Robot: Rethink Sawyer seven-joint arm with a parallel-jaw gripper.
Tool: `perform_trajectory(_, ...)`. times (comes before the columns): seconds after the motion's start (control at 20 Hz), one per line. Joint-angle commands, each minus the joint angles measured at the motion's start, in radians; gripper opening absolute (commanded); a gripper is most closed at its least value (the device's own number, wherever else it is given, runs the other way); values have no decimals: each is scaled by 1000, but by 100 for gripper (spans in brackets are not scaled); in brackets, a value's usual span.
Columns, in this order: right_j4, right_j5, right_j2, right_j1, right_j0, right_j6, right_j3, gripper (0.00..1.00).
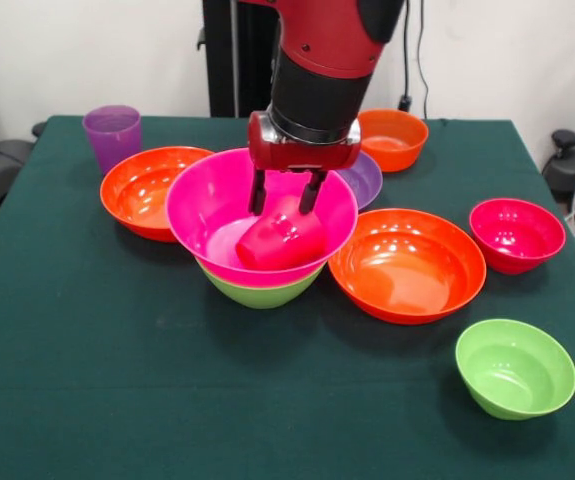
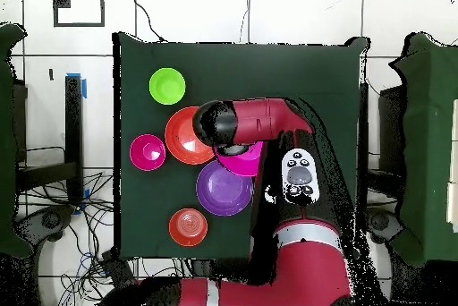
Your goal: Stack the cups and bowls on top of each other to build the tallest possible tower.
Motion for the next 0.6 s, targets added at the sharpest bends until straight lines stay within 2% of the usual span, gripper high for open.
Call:
perform_trajectory(0.05, 55, -25, 124, 30, 30, 56, 80, 100)
perform_trajectory(0.6, 102, 13, 122, -24, 46, 48, 109, 100)
